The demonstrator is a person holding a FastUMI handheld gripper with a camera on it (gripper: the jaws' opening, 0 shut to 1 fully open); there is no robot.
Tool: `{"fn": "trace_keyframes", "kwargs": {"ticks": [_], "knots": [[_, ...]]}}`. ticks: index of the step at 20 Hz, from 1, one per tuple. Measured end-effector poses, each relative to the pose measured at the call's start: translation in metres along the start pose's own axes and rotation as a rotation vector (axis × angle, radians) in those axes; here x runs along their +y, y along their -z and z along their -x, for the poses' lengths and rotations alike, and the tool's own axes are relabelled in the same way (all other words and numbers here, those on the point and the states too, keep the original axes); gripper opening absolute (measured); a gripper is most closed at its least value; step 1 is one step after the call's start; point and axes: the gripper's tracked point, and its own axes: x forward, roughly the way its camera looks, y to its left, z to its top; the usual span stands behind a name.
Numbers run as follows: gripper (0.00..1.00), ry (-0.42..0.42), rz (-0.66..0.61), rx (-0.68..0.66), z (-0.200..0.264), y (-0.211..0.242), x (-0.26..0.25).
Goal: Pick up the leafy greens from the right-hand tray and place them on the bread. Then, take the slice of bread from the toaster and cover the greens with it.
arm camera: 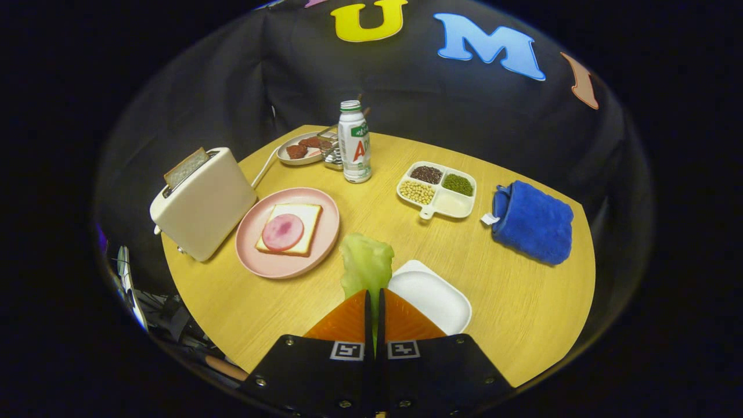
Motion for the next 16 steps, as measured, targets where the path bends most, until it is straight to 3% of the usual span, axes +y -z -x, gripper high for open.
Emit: {"fn": "trace_keyframes", "kwargs": {"ticks": [9, 16], "knots": [[0.01, -0.13, -0.004, -0.02, -0.045, -0.038, 0.074], [0.01, -0.142, 0.06, -0.009, -0.08, -0.073, 0.122]]}}
